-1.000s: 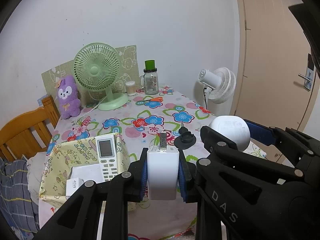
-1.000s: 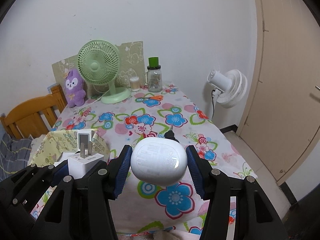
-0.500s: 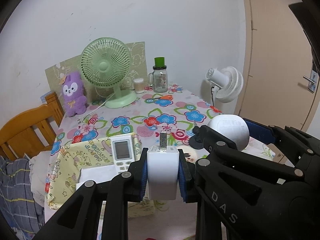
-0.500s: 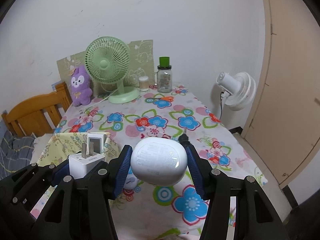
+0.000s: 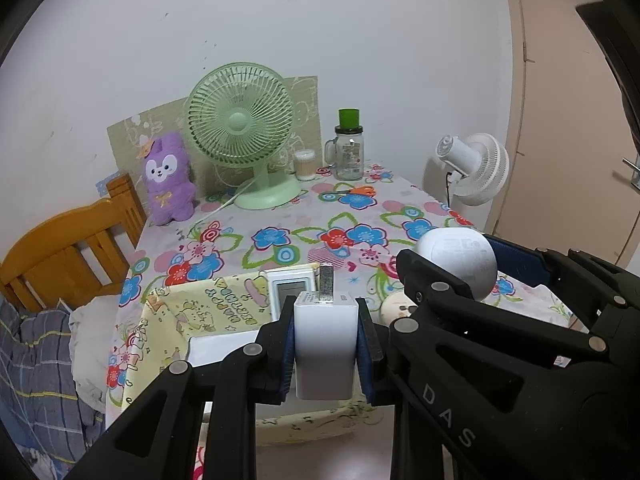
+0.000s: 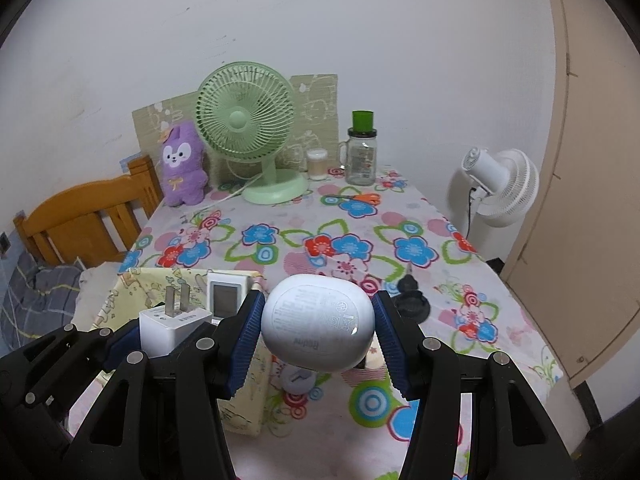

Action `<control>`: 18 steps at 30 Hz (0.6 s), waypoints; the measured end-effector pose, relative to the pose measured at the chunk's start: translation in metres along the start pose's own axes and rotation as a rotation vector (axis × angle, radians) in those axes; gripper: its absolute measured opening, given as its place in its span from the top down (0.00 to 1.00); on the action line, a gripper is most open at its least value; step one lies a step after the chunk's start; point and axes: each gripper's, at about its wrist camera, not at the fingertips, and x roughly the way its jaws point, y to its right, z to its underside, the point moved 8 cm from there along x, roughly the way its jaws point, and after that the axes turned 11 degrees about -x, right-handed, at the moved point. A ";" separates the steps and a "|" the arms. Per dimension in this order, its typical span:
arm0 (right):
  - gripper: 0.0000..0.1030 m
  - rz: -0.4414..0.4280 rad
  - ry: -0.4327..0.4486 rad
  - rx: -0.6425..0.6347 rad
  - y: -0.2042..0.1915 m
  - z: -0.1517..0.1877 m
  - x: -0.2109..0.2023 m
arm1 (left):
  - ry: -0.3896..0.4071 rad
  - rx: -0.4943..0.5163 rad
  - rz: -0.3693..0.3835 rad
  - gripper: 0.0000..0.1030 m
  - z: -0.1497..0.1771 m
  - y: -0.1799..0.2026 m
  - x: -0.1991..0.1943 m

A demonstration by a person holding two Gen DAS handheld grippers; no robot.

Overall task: Organize rigid objects
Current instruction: 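Carry the cube with the left tool while the right carries the earbud case to the box, then release the cube into the yellow box with the left tool while the right releases the earbud case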

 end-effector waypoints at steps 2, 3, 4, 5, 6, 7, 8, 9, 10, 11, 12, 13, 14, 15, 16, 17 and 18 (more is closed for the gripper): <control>0.43 -0.008 -0.004 -0.005 -0.005 -0.002 0.003 | -0.006 -0.004 -0.001 0.75 -0.001 -0.005 0.003; 0.43 -0.010 -0.006 -0.008 -0.008 -0.003 0.005 | -0.008 -0.004 -0.002 0.75 -0.001 -0.007 0.004; 0.43 -0.012 -0.007 -0.011 -0.010 -0.004 0.006 | -0.011 -0.005 -0.004 0.75 -0.002 -0.010 0.006; 0.43 -0.016 -0.008 -0.015 -0.013 -0.005 0.008 | -0.011 -0.006 -0.006 0.75 -0.002 -0.012 0.006; 0.43 -0.019 -0.009 -0.016 -0.015 -0.006 0.010 | -0.013 -0.007 -0.010 0.75 -0.002 -0.015 0.008; 0.43 -0.021 -0.009 -0.016 -0.017 -0.006 0.012 | -0.015 -0.007 -0.012 0.75 -0.002 -0.018 0.009; 0.43 -0.024 -0.011 -0.016 -0.020 -0.007 0.014 | -0.017 -0.008 -0.015 0.75 -0.002 -0.020 0.011; 0.43 -0.028 -0.013 -0.017 -0.023 -0.008 0.017 | -0.021 -0.010 -0.017 0.75 -0.002 -0.024 0.012; 0.43 -0.031 -0.016 -0.018 -0.026 -0.009 0.019 | -0.023 -0.011 -0.019 0.75 -0.002 -0.027 0.013; 0.43 -0.034 -0.018 -0.021 -0.029 -0.009 0.021 | -0.025 -0.014 -0.021 0.75 -0.002 -0.029 0.014; 0.43 -0.037 -0.021 -0.024 -0.032 -0.010 0.024 | -0.027 -0.018 -0.025 0.75 -0.002 -0.032 0.016; 0.43 -0.040 -0.022 -0.025 -0.035 -0.011 0.025 | -0.028 -0.022 -0.027 0.75 -0.003 -0.036 0.017; 0.43 -0.045 -0.024 -0.027 -0.038 -0.012 0.028 | -0.029 -0.025 -0.029 0.75 -0.003 -0.039 0.018; 0.43 -0.050 -0.025 -0.028 -0.041 -0.013 0.030 | -0.029 -0.027 -0.032 0.75 -0.004 -0.042 0.018; 0.43 -0.054 -0.026 -0.031 -0.044 -0.014 0.032 | -0.030 -0.029 -0.033 0.75 -0.004 -0.044 0.019; 0.43 -0.057 -0.026 -0.033 -0.046 -0.015 0.034 | -0.031 -0.031 -0.034 0.75 -0.004 -0.047 0.020; 0.43 -0.060 -0.027 -0.036 -0.049 -0.016 0.036 | -0.033 -0.034 -0.036 0.75 -0.004 -0.049 0.021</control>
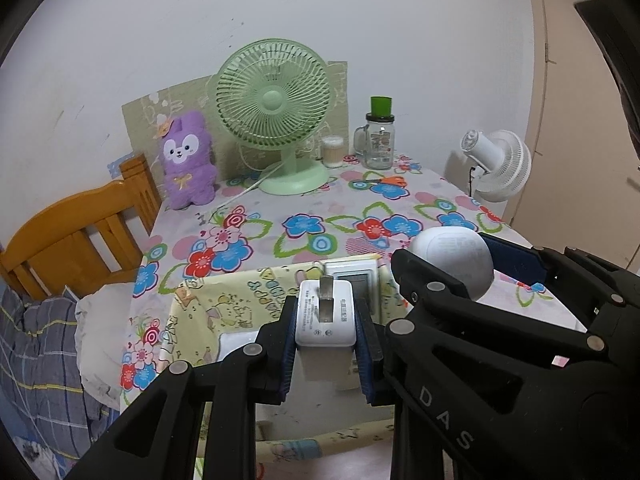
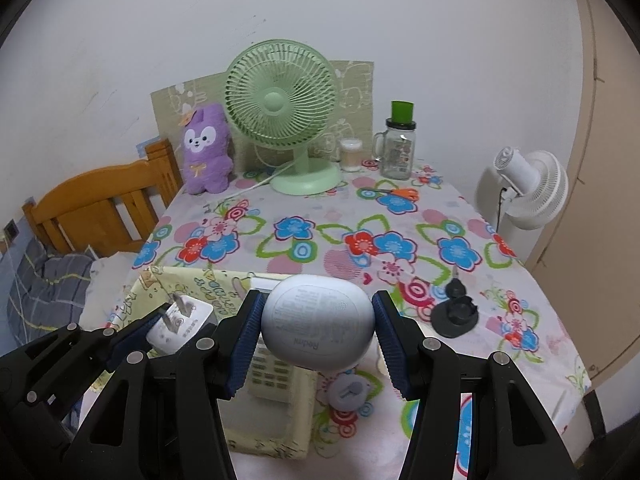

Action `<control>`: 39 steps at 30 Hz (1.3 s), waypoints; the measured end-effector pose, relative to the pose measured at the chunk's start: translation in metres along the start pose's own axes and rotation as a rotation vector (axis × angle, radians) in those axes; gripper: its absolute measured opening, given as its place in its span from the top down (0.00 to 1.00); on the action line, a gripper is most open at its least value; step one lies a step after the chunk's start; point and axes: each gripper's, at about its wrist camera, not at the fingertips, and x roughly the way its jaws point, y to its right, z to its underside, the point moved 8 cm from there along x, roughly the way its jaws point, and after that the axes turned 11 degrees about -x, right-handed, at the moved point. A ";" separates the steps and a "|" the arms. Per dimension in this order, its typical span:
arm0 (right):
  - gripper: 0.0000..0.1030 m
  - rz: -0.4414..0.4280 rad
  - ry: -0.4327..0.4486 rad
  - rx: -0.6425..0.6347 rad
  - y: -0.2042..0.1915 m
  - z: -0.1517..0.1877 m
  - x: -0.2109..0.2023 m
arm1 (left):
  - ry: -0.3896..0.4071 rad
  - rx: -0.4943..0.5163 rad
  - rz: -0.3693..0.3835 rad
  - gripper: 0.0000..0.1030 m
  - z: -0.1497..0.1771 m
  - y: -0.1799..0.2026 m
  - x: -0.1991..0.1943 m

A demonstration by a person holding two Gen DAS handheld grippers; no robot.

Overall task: Organize rigid objects
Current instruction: 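Release the cube into the yellow box with the left tool while the right releases the earbud case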

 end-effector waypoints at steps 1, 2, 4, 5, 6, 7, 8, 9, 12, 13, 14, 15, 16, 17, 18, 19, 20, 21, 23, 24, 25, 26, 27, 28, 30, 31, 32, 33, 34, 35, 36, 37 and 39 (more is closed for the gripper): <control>0.43 -0.003 -0.001 -0.002 -0.002 0.000 0.002 | -0.002 -0.003 -0.002 0.75 0.000 -0.003 0.001; 0.43 -0.006 -0.003 -0.005 -0.005 -0.001 0.004 | -0.003 -0.006 -0.005 0.75 0.000 -0.005 0.003; 0.43 -0.011 -0.005 -0.010 -0.009 -0.003 0.008 | -0.007 -0.010 -0.007 0.75 -0.001 -0.010 0.006; 0.43 -0.013 -0.008 -0.012 -0.011 -0.003 0.010 | -0.010 -0.012 -0.008 0.75 -0.001 -0.012 0.007; 0.43 -0.015 -0.011 -0.014 -0.013 -0.004 0.012 | -0.013 -0.015 -0.010 0.75 -0.001 -0.014 0.009; 0.43 -0.017 -0.014 -0.015 -0.014 -0.004 0.014 | -0.018 -0.018 -0.013 0.75 0.000 -0.017 0.012; 0.43 -0.021 -0.018 -0.017 -0.016 -0.004 0.018 | -0.020 -0.019 -0.018 0.75 0.000 -0.019 0.013; 0.43 -0.025 -0.021 -0.017 -0.018 -0.004 0.020 | -0.022 -0.020 -0.021 0.75 0.000 -0.021 0.015; 0.43 -0.037 -0.033 -0.020 -0.024 -0.004 0.029 | -0.034 -0.027 -0.029 0.75 0.000 -0.028 0.021; 0.43 -0.041 -0.036 -0.021 -0.026 -0.004 0.032 | -0.037 -0.029 -0.032 0.75 0.001 -0.031 0.023; 0.43 -0.044 -0.040 -0.022 -0.028 -0.005 0.035 | -0.041 -0.031 -0.034 0.75 0.001 -0.033 0.025; 0.43 -0.047 -0.044 -0.023 -0.030 -0.005 0.038 | -0.045 -0.034 -0.036 0.75 0.001 -0.035 0.028; 0.43 -0.050 -0.048 -0.025 -0.032 -0.005 0.042 | -0.049 -0.036 -0.038 0.75 0.001 -0.038 0.030; 0.43 -0.053 -0.052 -0.027 -0.034 -0.006 0.045 | -0.053 -0.038 -0.039 0.75 0.001 -0.040 0.032; 0.43 -0.055 -0.055 -0.028 -0.035 -0.005 0.047 | -0.055 -0.039 -0.040 0.75 0.001 -0.041 0.033; 0.43 -0.056 -0.059 -0.029 -0.037 -0.005 0.050 | -0.059 -0.039 -0.043 0.75 0.001 -0.044 0.036; 0.43 -0.058 -0.062 -0.029 -0.038 -0.006 0.053 | -0.061 -0.040 -0.045 0.75 0.001 -0.045 0.037; 0.43 -0.059 -0.065 -0.030 -0.039 -0.006 0.055 | -0.066 -0.041 -0.048 0.75 0.002 -0.047 0.040; 0.43 -0.062 -0.071 -0.030 -0.040 -0.005 0.059 | -0.075 -0.048 -0.054 0.75 0.002 -0.052 0.045; 0.43 -0.063 -0.076 -0.030 -0.041 -0.004 0.061 | -0.082 -0.052 -0.060 0.75 0.001 -0.055 0.048; 0.43 -0.065 -0.080 -0.032 -0.042 -0.004 0.062 | -0.084 -0.054 -0.071 0.75 0.001 -0.058 0.051; 0.43 -0.069 -0.082 -0.034 -0.043 -0.004 0.063 | -0.086 -0.056 -0.081 0.75 0.002 -0.061 0.054; 0.43 -0.073 -0.083 -0.038 -0.044 -0.003 0.064 | -0.089 -0.055 -0.085 0.75 0.002 -0.062 0.056; 0.43 -0.074 -0.085 -0.041 -0.045 -0.002 0.065 | -0.093 -0.054 -0.088 0.75 0.002 -0.064 0.059; 0.43 -0.079 -0.093 -0.042 -0.046 -0.001 0.068 | -0.103 -0.052 -0.095 0.75 0.003 -0.066 0.064; 0.43 -0.080 -0.098 -0.040 -0.046 0.000 0.070 | -0.108 -0.050 -0.097 0.75 0.004 -0.067 0.066; 0.43 -0.082 -0.105 -0.037 -0.047 0.002 0.072 | -0.112 -0.051 -0.101 0.75 0.005 -0.068 0.068; 0.43 -0.084 -0.110 -0.035 -0.047 0.002 0.074 | -0.115 -0.050 -0.106 0.74 0.005 -0.069 0.070; 0.43 -0.084 -0.113 -0.035 -0.047 0.003 0.076 | -0.115 -0.050 -0.109 0.74 0.005 -0.070 0.070; 0.43 -0.085 -0.115 -0.036 -0.048 0.003 0.077 | -0.114 -0.051 -0.111 0.74 0.005 -0.071 0.071; 0.43 -0.086 -0.114 -0.036 -0.049 0.003 0.078 | -0.116 -0.054 -0.115 0.73 0.005 -0.073 0.071; 0.43 -0.088 -0.112 -0.036 -0.050 0.003 0.078 | -0.120 -0.057 -0.118 0.72 0.005 -0.073 0.072; 0.43 -0.097 -0.116 -0.033 -0.052 0.003 0.080 | -0.122 -0.066 -0.130 0.66 0.006 -0.077 0.071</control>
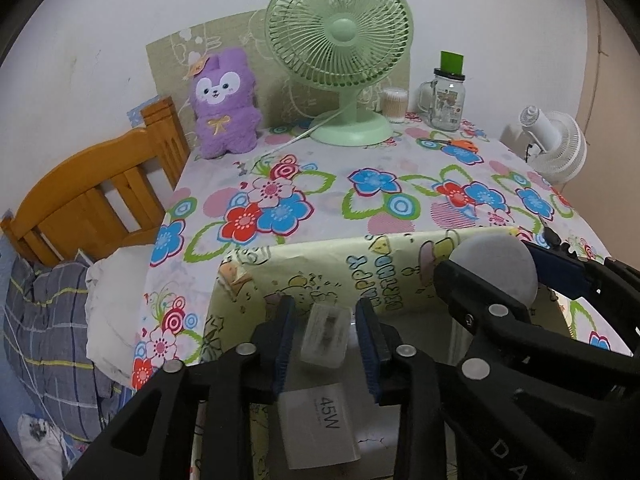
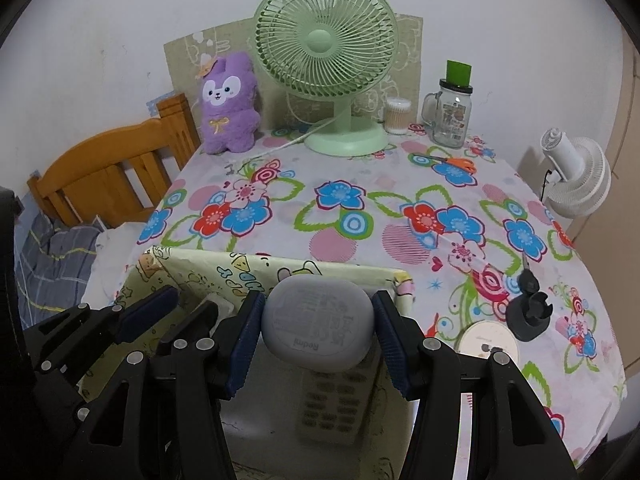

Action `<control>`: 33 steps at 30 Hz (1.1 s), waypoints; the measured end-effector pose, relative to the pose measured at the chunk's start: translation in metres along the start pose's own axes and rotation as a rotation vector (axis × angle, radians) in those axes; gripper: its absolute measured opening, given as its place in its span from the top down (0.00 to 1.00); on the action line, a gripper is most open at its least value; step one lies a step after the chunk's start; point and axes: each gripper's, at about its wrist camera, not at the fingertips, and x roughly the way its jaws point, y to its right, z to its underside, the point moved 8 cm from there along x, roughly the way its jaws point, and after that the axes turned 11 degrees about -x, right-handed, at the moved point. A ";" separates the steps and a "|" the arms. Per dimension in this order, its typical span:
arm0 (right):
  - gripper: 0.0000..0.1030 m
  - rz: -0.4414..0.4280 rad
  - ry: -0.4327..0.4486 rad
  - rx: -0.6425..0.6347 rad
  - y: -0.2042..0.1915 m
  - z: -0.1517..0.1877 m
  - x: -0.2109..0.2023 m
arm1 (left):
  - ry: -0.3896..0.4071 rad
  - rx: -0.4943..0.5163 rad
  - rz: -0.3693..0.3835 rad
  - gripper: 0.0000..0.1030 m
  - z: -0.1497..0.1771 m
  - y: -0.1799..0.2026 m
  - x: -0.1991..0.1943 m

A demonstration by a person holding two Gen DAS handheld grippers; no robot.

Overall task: Organize rigid objects
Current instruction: 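Release the cube into the yellow box with the left tool while the right releases the earbud case, then withdraw both tools from the box toward the beige round case and black stand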

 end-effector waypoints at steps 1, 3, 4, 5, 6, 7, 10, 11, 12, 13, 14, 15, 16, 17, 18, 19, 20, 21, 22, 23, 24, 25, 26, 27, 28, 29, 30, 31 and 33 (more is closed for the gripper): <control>0.43 -0.006 0.000 0.002 -0.001 0.000 0.001 | 0.006 -0.005 -0.008 0.65 -0.001 -0.002 -0.001; 0.43 -0.019 0.007 -0.001 -0.004 -0.001 0.001 | 0.004 -0.015 -0.011 0.60 0.000 -0.005 -0.001; 0.43 -0.026 0.009 -0.002 -0.006 -0.002 0.001 | 0.000 -0.019 -0.013 0.59 0.000 -0.006 -0.001; 0.43 -0.033 0.008 -0.002 -0.008 -0.002 0.002 | -0.006 -0.023 -0.015 0.54 0.000 -0.008 -0.001; 0.43 -0.044 0.006 0.001 -0.009 -0.002 0.003 | -0.010 -0.024 -0.015 0.50 0.001 -0.008 -0.001; 0.43 -0.053 0.004 0.004 -0.010 -0.002 0.003 | -0.012 -0.024 -0.014 0.48 0.001 -0.009 -0.001; 0.43 -0.084 -0.003 0.016 -0.013 -0.001 0.005 | -0.013 -0.018 -0.010 0.43 0.003 -0.007 -0.003; 0.42 -0.084 -0.005 0.017 -0.013 -0.001 0.006 | -0.016 -0.016 -0.007 0.40 0.004 -0.007 -0.004; 0.42 -0.080 -0.008 0.017 -0.013 0.000 0.006 | -0.017 -0.015 -0.004 0.38 0.004 -0.006 -0.004; 0.42 -0.077 -0.010 0.016 -0.013 0.000 0.006 | -0.015 -0.017 -0.004 0.36 0.004 -0.006 -0.006; 0.40 -0.078 -0.011 0.016 -0.013 0.000 0.005 | -0.011 -0.017 -0.002 0.35 0.004 -0.005 -0.007; 0.38 -0.077 -0.007 0.014 -0.013 0.000 0.004 | -0.007 -0.017 0.003 0.32 0.004 -0.005 -0.009; 0.33 -0.070 0.001 0.014 -0.013 -0.001 0.001 | -0.002 -0.017 0.009 0.30 0.004 -0.003 -0.011; 0.27 -0.064 0.005 0.015 -0.012 -0.001 0.000 | 0.002 -0.017 0.011 0.26 0.004 -0.002 -0.013; 0.26 -0.058 0.009 0.017 -0.010 -0.001 -0.002 | 0.009 -0.015 0.015 0.24 0.005 -0.001 -0.016; 0.26 -0.056 0.016 0.017 -0.009 -0.001 -0.004 | 0.014 -0.014 0.017 0.23 0.005 0.001 -0.018; 0.26 -0.057 0.023 0.016 -0.009 -0.001 -0.007 | 0.018 -0.012 0.018 0.22 0.005 0.002 -0.020; 0.25 -0.056 0.028 0.015 -0.008 0.000 -0.009 | 0.020 -0.011 0.019 0.21 0.005 0.003 -0.022; 0.25 -0.053 0.031 0.014 -0.007 0.000 -0.011 | 0.024 -0.010 0.022 0.21 0.006 0.005 -0.024; 0.25 -0.049 0.034 0.013 -0.005 0.000 -0.014 | 0.026 -0.008 0.024 0.20 0.006 0.007 -0.026; 0.24 -0.043 0.037 0.011 -0.004 0.001 -0.017 | 0.029 -0.007 0.027 0.19 0.007 0.009 -0.029; 0.23 -0.037 0.041 0.009 -0.002 0.002 -0.020 | 0.033 -0.005 0.033 0.19 0.007 0.012 -0.031; 0.20 -0.029 0.045 0.007 0.000 0.002 -0.024 | 0.037 -0.004 0.040 0.17 0.008 0.015 -0.034; 0.19 -0.020 0.050 0.005 0.002 0.003 -0.027 | 0.041 -0.003 0.045 0.16 0.009 0.017 -0.037; 0.17 -0.012 0.054 0.004 0.004 0.004 -0.030 | 0.045 -0.002 0.051 0.16 0.010 0.021 -0.039; 0.15 -0.005 0.058 0.004 0.007 0.005 -0.034 | 0.047 0.000 0.055 0.15 0.011 0.022 -0.041; 0.15 0.001 0.062 0.004 0.010 0.006 -0.037 | 0.048 0.002 0.061 0.15 0.012 0.026 -0.043; 0.14 0.007 0.064 0.004 0.012 0.007 -0.040 | 0.051 0.004 0.066 0.14 0.013 0.029 -0.046; 0.13 0.019 0.068 0.007 0.018 0.010 -0.047 | 0.055 0.010 0.074 0.14 0.014 0.035 -0.049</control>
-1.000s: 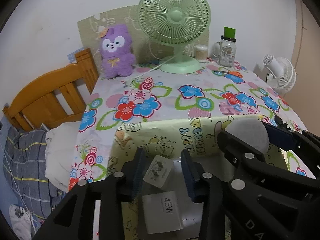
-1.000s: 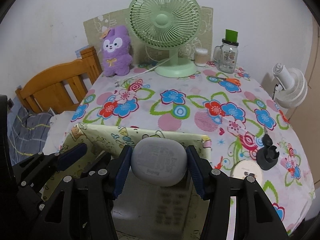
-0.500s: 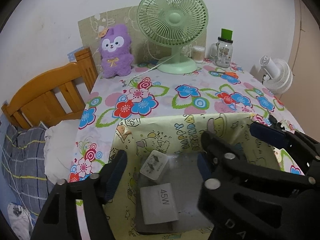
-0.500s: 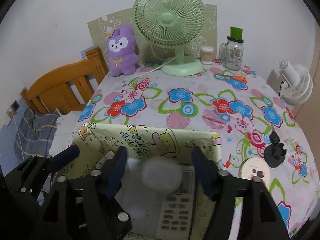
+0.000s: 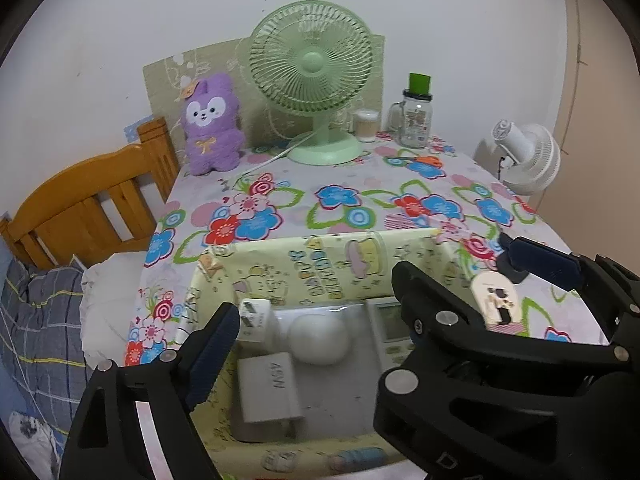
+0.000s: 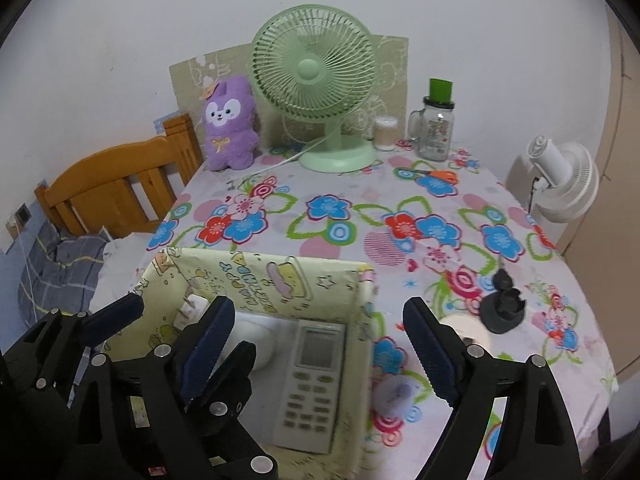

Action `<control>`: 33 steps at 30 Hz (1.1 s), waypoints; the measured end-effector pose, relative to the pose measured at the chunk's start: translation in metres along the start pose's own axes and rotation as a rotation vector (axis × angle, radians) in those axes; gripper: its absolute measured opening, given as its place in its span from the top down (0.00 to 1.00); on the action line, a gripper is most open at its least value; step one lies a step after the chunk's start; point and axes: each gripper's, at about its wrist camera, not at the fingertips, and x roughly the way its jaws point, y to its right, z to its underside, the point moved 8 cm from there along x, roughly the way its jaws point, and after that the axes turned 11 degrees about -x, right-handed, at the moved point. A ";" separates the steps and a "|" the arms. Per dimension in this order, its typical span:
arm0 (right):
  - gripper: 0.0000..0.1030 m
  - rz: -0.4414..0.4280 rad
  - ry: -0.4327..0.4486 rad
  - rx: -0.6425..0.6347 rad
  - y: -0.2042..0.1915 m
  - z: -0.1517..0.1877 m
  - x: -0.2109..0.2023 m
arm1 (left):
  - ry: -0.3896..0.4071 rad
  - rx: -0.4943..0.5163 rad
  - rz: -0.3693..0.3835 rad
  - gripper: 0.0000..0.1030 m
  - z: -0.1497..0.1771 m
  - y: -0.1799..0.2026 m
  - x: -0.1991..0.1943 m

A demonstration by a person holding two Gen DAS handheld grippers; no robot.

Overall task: Organize rigid objects
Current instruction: 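Withdraw both tools from the box toward the beige round case and black stand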

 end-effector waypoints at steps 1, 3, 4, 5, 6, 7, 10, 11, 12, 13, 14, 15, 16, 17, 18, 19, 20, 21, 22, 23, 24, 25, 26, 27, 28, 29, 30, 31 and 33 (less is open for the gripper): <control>0.12 0.007 0.001 0.001 0.003 0.001 -0.003 | 0.002 0.003 0.003 0.14 0.001 0.004 -0.002; 0.12 0.019 0.004 0.006 0.009 0.004 -0.009 | 0.004 0.005 0.009 0.14 0.001 0.010 -0.005; 0.11 0.024 0.005 0.008 0.011 0.005 -0.012 | 0.005 0.008 0.013 0.14 0.002 0.013 -0.007; 0.11 0.029 0.007 0.010 0.014 0.006 -0.015 | 0.009 0.011 0.016 0.13 0.002 0.017 -0.009; 0.11 0.033 0.009 0.012 0.017 0.007 -0.018 | 0.011 0.013 0.018 0.13 0.003 0.019 -0.011; 0.10 0.037 0.010 0.015 0.019 0.008 -0.020 | 0.012 0.016 0.020 0.13 0.003 0.022 -0.012; 0.09 0.051 0.012 0.025 0.028 0.011 -0.029 | 0.022 0.021 0.029 0.13 0.004 0.032 -0.019; 0.09 0.057 0.016 0.028 0.032 0.012 -0.033 | 0.024 0.022 0.031 0.13 0.005 0.035 -0.021; 0.09 0.062 0.018 0.029 0.034 0.012 -0.036 | 0.028 0.024 0.034 0.13 0.005 0.039 -0.023; 0.08 0.066 0.019 0.030 0.037 0.013 -0.038 | 0.031 0.026 0.037 0.13 0.005 0.042 -0.025; 0.08 0.072 0.021 0.029 0.040 0.013 -0.041 | 0.032 0.027 0.039 0.13 0.005 0.044 -0.026; 0.08 0.079 0.024 0.028 0.043 0.014 -0.044 | 0.034 0.029 0.042 0.13 0.006 0.048 -0.028; 0.08 0.084 0.025 0.027 0.045 0.014 -0.047 | 0.035 0.030 0.045 0.13 0.006 0.051 -0.030; 0.07 0.089 0.027 0.027 0.047 0.015 -0.050 | 0.037 0.031 0.046 0.13 0.006 0.054 -0.032; 0.07 0.092 0.029 0.030 0.050 0.015 -0.053 | 0.038 0.033 0.048 0.13 0.006 0.057 -0.034; 0.06 0.097 0.029 0.033 0.053 0.016 -0.055 | 0.040 0.033 0.050 0.13 0.006 0.059 -0.036; 0.06 0.102 0.029 0.036 0.055 0.017 -0.058 | 0.041 0.033 0.051 0.13 0.006 0.061 -0.037; 0.05 0.105 0.032 0.036 0.057 0.017 -0.060 | 0.042 0.034 0.052 0.13 0.006 0.064 -0.039; 0.05 0.107 0.033 0.035 0.059 0.017 -0.062 | 0.043 0.035 0.053 0.13 0.007 0.065 -0.041; 0.05 0.109 0.035 0.032 0.060 0.017 -0.065 | 0.045 0.035 0.053 0.13 0.007 0.067 -0.042; 0.05 0.110 0.038 0.029 0.062 0.017 -0.068 | 0.046 0.036 0.054 0.13 0.008 0.069 -0.044; 0.05 0.112 0.040 0.027 0.063 0.017 -0.069 | 0.046 0.036 0.055 0.13 0.008 0.071 -0.046; 0.05 0.113 0.041 0.025 0.065 0.018 -0.072 | 0.046 0.035 0.056 0.13 0.008 0.072 -0.047; 0.05 0.116 0.044 0.023 0.066 0.018 -0.074 | 0.048 0.035 0.059 0.13 0.009 0.074 -0.049; 0.05 0.118 0.048 0.022 0.067 0.018 -0.077 | 0.048 0.034 0.059 0.12 0.009 0.076 -0.051; 0.05 0.119 0.050 0.021 0.068 0.019 -0.078 | 0.049 0.034 0.059 0.11 0.010 0.077 -0.052; 0.05 0.120 0.052 0.022 0.070 0.019 -0.081 | 0.052 0.034 0.059 0.09 0.011 0.079 -0.054; 0.05 0.120 0.053 0.022 0.071 0.020 -0.083 | 0.053 0.035 0.059 0.09 0.011 0.080 -0.055; 0.05 0.121 0.057 0.024 0.073 0.022 -0.087 | 0.058 0.041 0.058 0.08 0.013 0.084 -0.059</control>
